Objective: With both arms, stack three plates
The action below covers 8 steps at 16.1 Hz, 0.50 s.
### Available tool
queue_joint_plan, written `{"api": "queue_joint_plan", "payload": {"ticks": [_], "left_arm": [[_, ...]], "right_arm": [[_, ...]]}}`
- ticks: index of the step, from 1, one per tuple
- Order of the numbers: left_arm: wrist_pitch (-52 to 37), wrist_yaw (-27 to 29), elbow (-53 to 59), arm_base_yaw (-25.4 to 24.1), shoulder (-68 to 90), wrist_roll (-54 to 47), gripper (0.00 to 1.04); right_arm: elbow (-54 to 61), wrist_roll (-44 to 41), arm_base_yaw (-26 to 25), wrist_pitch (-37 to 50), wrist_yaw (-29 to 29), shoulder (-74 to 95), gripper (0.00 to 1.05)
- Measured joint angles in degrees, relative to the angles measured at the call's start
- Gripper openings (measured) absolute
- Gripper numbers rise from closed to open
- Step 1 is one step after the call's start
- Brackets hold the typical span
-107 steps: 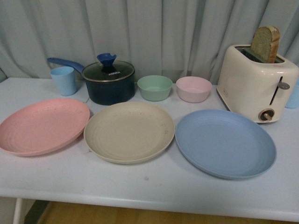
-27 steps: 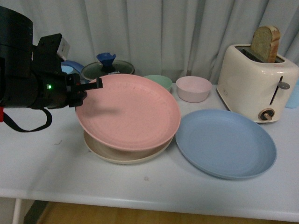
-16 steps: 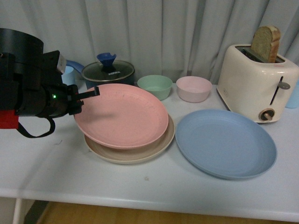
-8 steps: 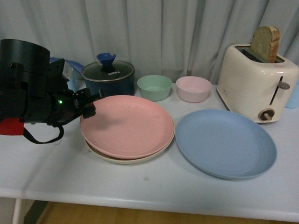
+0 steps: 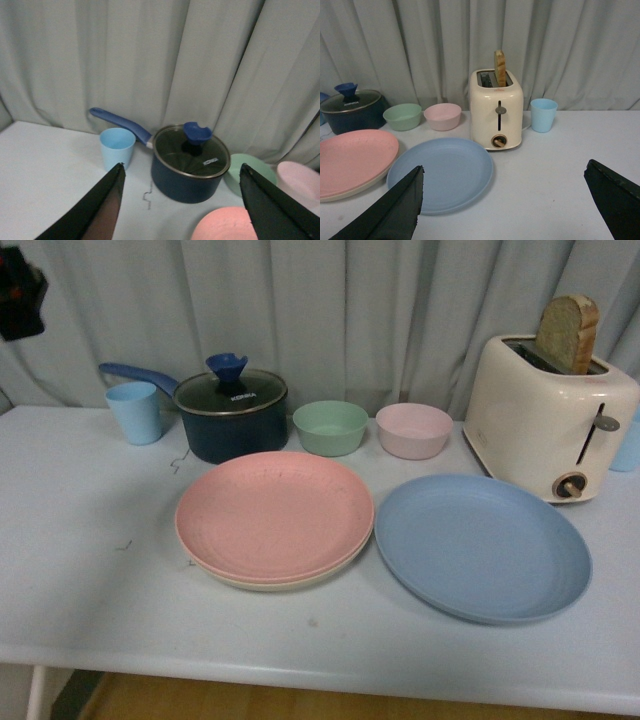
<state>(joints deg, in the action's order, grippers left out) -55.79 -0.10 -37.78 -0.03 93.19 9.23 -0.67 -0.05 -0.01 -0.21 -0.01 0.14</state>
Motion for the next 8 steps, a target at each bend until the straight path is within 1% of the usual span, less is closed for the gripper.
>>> {"api": "queue_joint_plan", "payload": {"ticks": [1,2,3,5,6,8], "left_arm": [[-2.3,0.1,5.8,0.0,-3.1,-4.3,0.56],[-3.0,0.1,9.8,0.0,-6.0,-6.4,0.44],[-3.5,0.1,12.2,0.0,-8.1,-7.2,0.35],[-3.9,0.1,18.4,0.0,-13.9,-8.2,0.09],[-3.8,0.1,20.3,0.0,-15.6,-8.1,0.01],[-2.7,0.1,23.9,0.0,-19.9,-8.3,0.02]], "right_arm": [[0.0,0.0,0.0,0.0,0.0,0.0,0.98],[0.0,0.0,0.0,0.0,0.0,0.0,0.98],[0.0,0.0,0.0,0.0,0.0,0.0,0.98],[0.0,0.0,0.0,0.0,0.0,0.0,0.98],[0.0,0.0,0.0,0.0,0.0,0.0,0.98],[0.0,0.0,0.0,0.0,0.0,0.0,0.98]]}}
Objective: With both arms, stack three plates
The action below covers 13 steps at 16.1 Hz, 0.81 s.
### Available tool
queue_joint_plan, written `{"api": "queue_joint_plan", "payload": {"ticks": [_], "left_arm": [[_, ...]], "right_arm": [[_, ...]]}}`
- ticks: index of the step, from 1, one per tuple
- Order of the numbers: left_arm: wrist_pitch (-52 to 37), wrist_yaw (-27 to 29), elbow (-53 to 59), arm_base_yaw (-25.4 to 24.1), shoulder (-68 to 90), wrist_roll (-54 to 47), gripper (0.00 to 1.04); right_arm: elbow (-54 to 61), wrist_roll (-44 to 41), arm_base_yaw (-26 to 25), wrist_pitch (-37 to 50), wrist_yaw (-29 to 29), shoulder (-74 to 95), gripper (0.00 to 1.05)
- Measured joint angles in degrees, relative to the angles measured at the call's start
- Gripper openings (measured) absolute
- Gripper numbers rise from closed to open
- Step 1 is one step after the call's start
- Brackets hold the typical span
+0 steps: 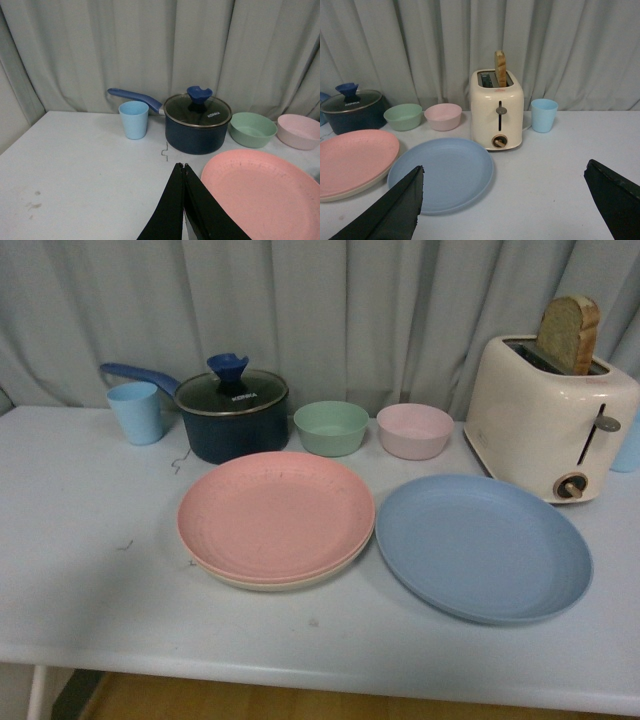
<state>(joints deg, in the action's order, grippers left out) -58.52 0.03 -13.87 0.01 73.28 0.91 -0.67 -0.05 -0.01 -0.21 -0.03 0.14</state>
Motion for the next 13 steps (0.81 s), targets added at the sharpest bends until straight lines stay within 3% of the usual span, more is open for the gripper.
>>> {"api": "queue_joint_plan", "payload": {"ticks": [4,13], "left_arm": [[-2.3,0.0,5.5,0.0,-4.9,0.0,0.02],[18.2,0.0,12.7,0.0,-31.3,0.0,0.02]], "right_arm": [[0.0,0.0,0.0,0.0,0.0,0.0,0.98],[0.0,0.0,0.0,0.0,0.0,0.0,0.98]]}}
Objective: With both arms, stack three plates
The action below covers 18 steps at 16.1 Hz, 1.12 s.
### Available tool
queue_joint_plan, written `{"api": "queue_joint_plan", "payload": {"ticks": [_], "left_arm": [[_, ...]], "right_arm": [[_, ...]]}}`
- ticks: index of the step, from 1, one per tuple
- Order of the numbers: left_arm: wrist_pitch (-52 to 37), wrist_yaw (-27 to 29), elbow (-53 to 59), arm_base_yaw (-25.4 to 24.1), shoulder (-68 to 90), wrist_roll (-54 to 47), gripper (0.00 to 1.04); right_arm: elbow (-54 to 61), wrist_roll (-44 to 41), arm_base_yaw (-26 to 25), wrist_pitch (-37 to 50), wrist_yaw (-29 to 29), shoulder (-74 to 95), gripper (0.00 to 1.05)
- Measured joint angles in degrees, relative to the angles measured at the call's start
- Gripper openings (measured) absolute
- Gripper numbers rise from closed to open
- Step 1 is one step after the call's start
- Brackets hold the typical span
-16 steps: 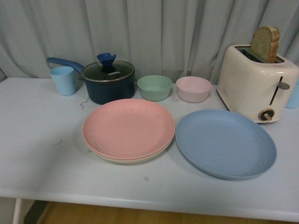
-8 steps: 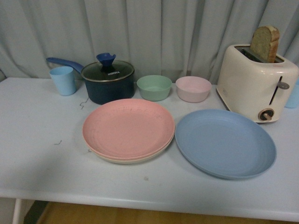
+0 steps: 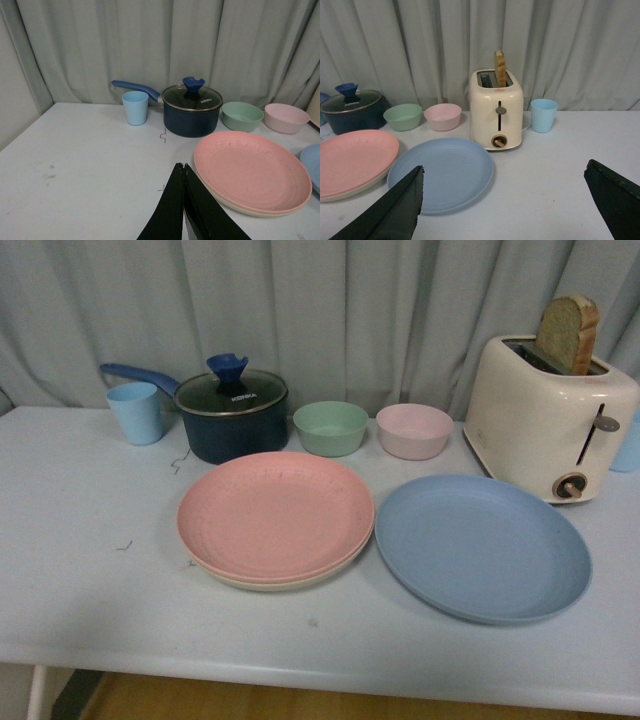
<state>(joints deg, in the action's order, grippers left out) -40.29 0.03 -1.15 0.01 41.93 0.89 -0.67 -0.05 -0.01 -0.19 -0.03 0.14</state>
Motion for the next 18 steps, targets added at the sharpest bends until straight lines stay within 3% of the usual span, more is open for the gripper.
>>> {"api": "queue_joint_plan", "payload": {"ticks": [10,18], "left_arm": [[21.9,0.0,0.5,0.0,-23.5,0.0,0.02],[29.9,0.0,0.5,0.0,-31.5,0.0,0.02]], "right_arm": [[0.0,0.0,0.0,0.0,0.0,0.0,0.98],[0.0,0.0,0.0,0.0,0.0,0.0,0.98]]}}
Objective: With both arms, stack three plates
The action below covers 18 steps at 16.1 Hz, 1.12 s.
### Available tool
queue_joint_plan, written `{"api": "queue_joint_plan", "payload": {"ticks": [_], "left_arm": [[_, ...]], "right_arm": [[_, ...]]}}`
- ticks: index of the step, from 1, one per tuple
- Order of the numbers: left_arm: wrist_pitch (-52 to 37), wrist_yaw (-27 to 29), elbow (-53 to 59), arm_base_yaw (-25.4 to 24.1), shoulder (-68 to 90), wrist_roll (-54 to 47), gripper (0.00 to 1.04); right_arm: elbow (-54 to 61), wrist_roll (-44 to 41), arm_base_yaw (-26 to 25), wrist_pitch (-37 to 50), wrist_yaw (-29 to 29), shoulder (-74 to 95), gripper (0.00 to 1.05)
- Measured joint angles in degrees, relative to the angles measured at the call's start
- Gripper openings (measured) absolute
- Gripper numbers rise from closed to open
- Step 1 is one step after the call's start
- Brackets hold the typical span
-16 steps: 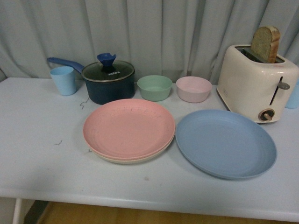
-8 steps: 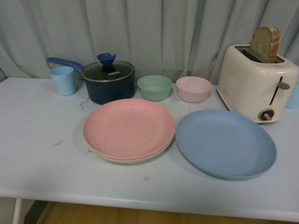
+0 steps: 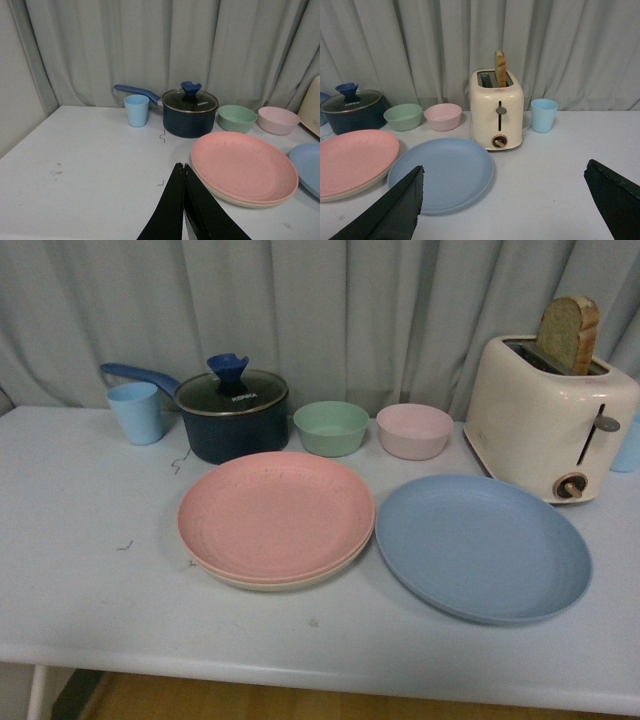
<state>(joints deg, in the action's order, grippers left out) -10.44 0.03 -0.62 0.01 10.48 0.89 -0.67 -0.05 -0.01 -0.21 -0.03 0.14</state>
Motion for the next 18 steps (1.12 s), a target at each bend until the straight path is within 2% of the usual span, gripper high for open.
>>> {"api": "queue_joint_plan", "payload": {"ticks": [3,4,8,13,14,15,16,18], "left_arm": [[2.2,0.0,0.0,0.0,-1.6,0.0,0.02],[10.2,-0.2,0.0,0.0,-7.0,0.0,0.02],[10.7,0.0,0.0,0.0,-10.3,0.0,0.03],[10.7,0.0,0.0,0.0,-10.3,0.0,0.63],[10.6,0.0,0.0,0.0,-10.3,0.0,0.76],[10.6,0.0,0.0,0.0,-10.3,0.0,0.89],[10.6,0.0,0.0,0.0,-10.3,-0.1,1.00],[10.6,0.0,0.0,0.0,-10.3,-0.1,0.98]], "right_arm": [[0.0,0.0,0.0,0.0,0.0,0.0,0.98],[0.0,0.0,0.0,0.0,0.0,0.0,0.98],[0.0,0.0,0.0,0.0,0.0,0.0,0.98],[0.0,0.2,-0.3,-0.1,-0.9,0.2,0.98],[-0.1,1.6,-5.0,4.2,-10.1,4.7,0.98],[-0.9,3.2,-12.9,14.6,-17.6,16.4,0.98],[-1.4,3.8,-16.6,24.6,-19.5,26.6,0.98],[-6.2,4.7,-19.2,43.6,-15.8,47.5,0.98]]}}
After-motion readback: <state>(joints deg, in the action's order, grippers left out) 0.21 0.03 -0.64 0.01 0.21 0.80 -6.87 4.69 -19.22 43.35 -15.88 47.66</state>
